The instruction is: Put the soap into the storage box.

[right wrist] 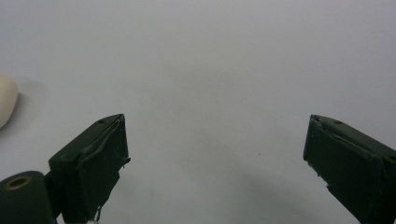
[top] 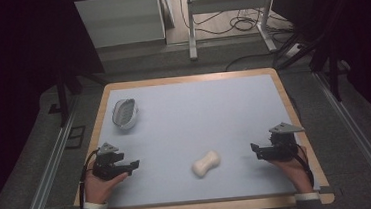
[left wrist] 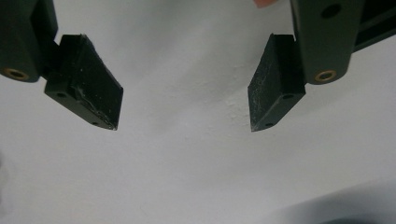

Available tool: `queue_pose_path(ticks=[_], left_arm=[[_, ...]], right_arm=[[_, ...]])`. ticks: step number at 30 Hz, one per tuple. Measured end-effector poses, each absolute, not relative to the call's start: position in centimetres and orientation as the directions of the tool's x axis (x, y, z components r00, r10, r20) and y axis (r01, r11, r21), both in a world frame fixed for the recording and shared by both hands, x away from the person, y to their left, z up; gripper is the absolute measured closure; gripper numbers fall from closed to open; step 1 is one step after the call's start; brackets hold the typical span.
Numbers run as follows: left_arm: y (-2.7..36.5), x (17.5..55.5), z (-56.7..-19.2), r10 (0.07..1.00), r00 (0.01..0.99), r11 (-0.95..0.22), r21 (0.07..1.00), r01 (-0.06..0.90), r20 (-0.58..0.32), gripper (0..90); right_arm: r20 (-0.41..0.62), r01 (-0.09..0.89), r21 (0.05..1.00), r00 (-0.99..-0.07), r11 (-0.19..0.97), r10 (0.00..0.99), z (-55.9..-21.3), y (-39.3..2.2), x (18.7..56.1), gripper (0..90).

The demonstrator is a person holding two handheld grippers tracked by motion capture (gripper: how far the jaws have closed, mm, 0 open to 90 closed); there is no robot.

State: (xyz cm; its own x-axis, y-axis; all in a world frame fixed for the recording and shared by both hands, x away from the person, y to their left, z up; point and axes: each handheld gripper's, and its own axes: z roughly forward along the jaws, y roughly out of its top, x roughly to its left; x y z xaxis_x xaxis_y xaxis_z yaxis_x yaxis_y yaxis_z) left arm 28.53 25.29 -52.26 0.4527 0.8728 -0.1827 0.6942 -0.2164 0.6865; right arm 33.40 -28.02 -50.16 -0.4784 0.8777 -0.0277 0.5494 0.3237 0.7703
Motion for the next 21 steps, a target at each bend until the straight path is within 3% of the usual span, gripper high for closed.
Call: queue_pose_path(ticks=[12,21], left_arm=[[25.2,28.4,-52.0,0.859,0.46,-0.187,0.696,0.693,-0.227,26.4],[24.5,28.3,-52.1,0.866,0.465,-0.224,0.689,0.689,-0.183,27.2]], right_arm=[[0.023,0.564,0.78,-0.461,0.273,0.887,-50.3,-29.8,33.1,7.0],[0.018,0.536,0.8,-0.469,0.269,0.883,-50.3,-30.3,32.9,7.1]])
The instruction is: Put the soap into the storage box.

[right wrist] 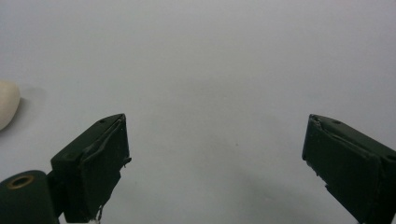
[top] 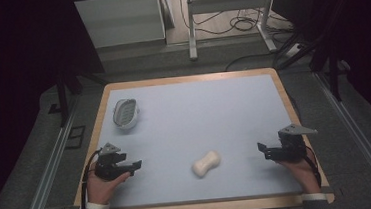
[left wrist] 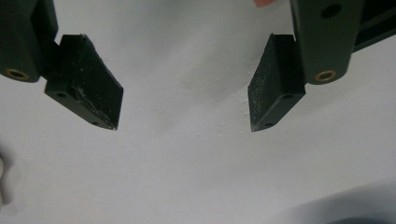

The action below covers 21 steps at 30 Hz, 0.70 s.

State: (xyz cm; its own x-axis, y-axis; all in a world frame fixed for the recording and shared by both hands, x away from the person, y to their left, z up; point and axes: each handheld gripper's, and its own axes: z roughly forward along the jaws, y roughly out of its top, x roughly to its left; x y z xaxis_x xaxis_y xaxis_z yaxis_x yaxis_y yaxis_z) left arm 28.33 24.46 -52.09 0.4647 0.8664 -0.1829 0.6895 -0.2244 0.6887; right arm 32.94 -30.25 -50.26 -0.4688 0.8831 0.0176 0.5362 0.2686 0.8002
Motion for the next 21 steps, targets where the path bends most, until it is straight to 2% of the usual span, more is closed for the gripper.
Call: queue_pose_path(ticks=[11,21], left_arm=[[24.6,27.8,-50.6,0.873,0.456,-0.217,0.698,0.682,-0.175,29.1],[23.5,28.0,-49.1,0.845,0.504,-0.252,0.698,0.67,-0.178,28.1]], right_arm=[[0.022,0.528,0.812,-0.454,0.248,0.891,-49.6,-30.7,32.4,7.4],[0.019,0.529,0.812,-0.446,0.247,0.895,-49.4,-30.8,32.1,7.5]])
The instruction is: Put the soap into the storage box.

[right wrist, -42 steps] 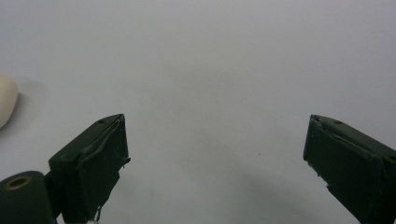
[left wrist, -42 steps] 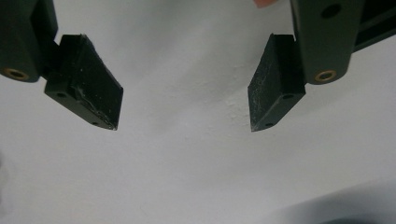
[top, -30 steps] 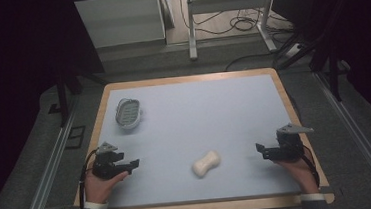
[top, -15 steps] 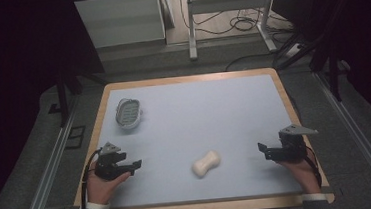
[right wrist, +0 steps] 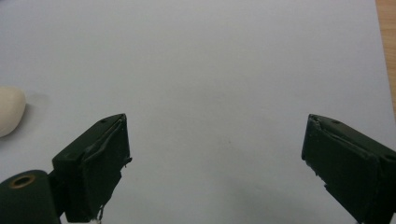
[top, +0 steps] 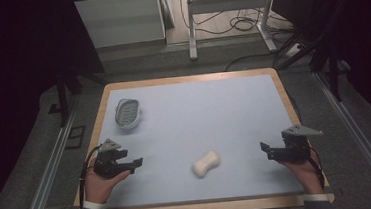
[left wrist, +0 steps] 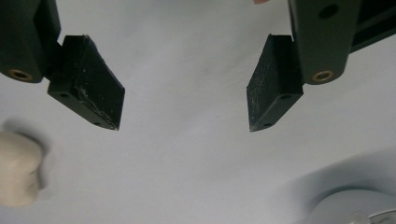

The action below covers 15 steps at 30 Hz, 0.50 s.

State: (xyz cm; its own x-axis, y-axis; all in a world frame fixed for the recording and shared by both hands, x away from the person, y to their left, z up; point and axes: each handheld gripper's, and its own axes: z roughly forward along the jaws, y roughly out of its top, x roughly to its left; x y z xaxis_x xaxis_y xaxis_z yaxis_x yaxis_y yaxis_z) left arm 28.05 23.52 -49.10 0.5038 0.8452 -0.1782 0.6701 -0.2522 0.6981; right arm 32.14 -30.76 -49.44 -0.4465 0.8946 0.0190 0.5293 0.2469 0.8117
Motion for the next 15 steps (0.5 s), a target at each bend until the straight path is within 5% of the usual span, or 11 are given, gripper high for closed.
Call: queue_pose_path(ticks=[15], left_arm=[[21.3,28.8,-47.4,0.827,0.545,-0.317,0.685,0.656,-0.14,27.5]], right_arm=[[0.005,0.519,0.816,-0.447,0.254,0.895,-49.3,-30.6,32.0,7.5]])
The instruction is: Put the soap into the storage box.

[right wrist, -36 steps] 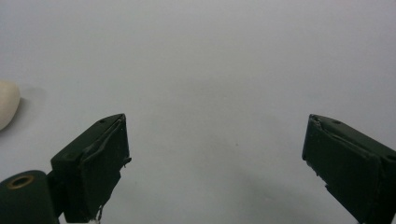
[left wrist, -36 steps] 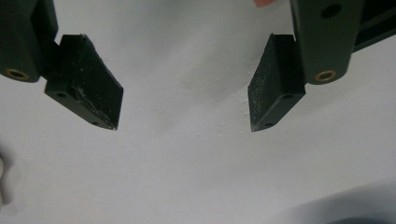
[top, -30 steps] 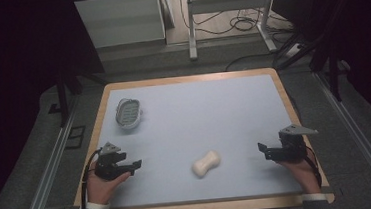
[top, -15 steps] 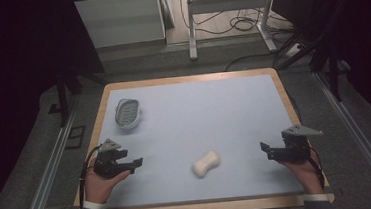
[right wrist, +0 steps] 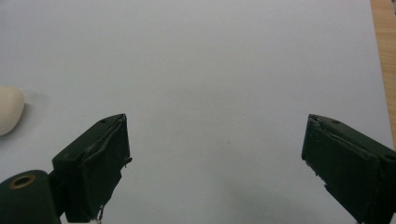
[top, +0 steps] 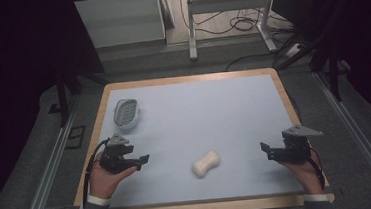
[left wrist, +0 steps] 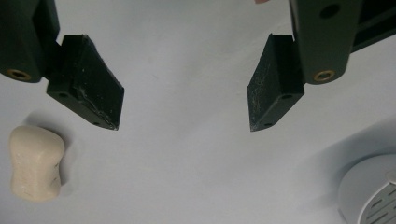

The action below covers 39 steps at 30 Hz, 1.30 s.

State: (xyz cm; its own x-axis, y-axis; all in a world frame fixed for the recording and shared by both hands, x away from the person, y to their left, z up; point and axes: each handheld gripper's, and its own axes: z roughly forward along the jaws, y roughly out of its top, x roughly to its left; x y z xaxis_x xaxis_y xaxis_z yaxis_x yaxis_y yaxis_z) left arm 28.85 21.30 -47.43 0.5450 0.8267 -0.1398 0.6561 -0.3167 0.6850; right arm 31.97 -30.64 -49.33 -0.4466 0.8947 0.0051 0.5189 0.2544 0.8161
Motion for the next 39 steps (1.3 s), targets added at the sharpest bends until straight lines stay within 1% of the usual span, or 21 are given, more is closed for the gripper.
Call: queue_pose_path(ticks=[9,14,18,39], left_arm=[[19.8,29.3,-47.3,0.811,0.571,-0.355,0.67,0.652,-0.126,26.6],[18.5,29.6,-47.2,0.799,0.59,-0.379,0.665,0.643,-0.115,26.0],[17.4,29.8,-47.0,0.788,0.606,-0.393,0.669,0.631,-0.109,26.0],[12.6,30.0,-46.4,0.729,0.679,-0.477,0.647,0.594,-0.086,24.7]], right_arm=[[-0.018,0.502,0.825,-0.436,0.259,0.9,-49.2,-30.6,31.8,7.6],[-0.017,0.507,0.821,-0.437,0.262,0.899,-49.4,-30.6,32.0,7.5],[-0.034,0.494,0.829,-0.423,0.262,0.905,-49.3,-30.7,31.9,7.8],[-0.03,0.498,0.826,-0.429,0.264,0.903,-49.5,-30.7,31.8,7.8]])
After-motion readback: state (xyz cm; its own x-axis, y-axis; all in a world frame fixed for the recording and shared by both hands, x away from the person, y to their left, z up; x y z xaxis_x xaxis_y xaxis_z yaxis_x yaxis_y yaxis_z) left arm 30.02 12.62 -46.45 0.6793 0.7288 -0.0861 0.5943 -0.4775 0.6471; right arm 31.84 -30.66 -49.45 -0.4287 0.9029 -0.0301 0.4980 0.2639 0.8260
